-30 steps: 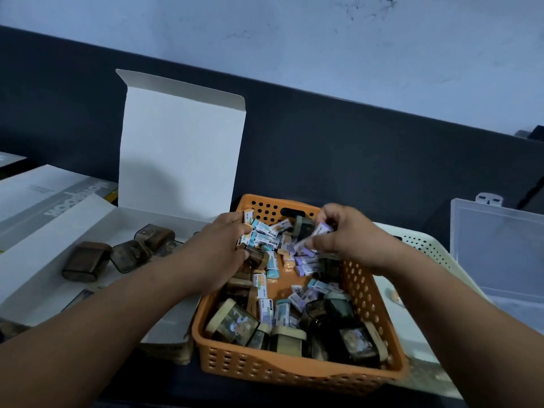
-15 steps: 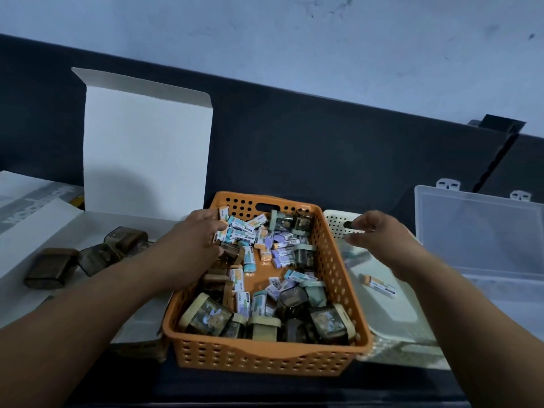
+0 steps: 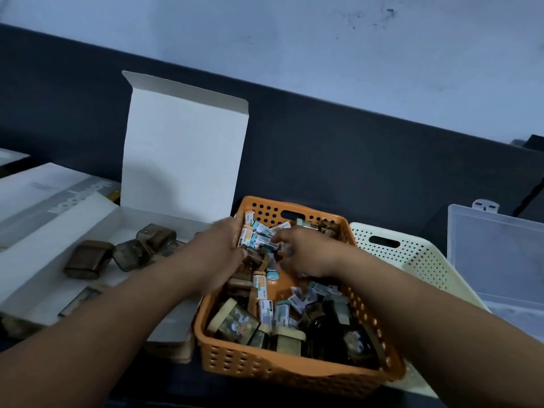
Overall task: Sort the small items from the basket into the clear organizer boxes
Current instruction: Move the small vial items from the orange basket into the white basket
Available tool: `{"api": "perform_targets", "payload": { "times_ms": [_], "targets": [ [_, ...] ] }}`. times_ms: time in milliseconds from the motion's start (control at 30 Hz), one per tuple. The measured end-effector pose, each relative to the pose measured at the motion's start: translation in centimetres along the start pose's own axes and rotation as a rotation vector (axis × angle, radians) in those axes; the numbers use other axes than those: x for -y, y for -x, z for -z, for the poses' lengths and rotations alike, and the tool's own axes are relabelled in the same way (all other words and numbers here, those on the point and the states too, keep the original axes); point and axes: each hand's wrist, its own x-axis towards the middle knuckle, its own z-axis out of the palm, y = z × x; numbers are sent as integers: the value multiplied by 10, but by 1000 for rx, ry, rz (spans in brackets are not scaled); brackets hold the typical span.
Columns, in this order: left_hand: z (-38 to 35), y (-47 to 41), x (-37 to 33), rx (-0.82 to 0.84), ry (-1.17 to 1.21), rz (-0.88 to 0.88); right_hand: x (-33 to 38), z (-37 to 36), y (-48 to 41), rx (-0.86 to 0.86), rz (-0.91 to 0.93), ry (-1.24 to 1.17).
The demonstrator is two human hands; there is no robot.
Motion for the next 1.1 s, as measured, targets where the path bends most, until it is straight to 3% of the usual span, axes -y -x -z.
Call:
{"api": "perform_targets", "payload": {
  "times_ms": [167, 433, 900, 1000, 1100],
  "targets": [
    [1, -2, 5, 29, 69, -14, 4, -12, -19, 51, -31, 195],
    [1, -2, 7, 16, 70, 0, -11, -11, -14, -40, 15, 3],
    [1, -3, 6, 21, -11, 7, -3, -17, -21, 77, 23, 183],
    [1, -2, 4, 7, -26, 9, -9, -15, -21, 80, 17, 108],
    [1, -2, 3, 7, -9, 6, -17, -9, -16, 30, 43, -116]
  ]
}}
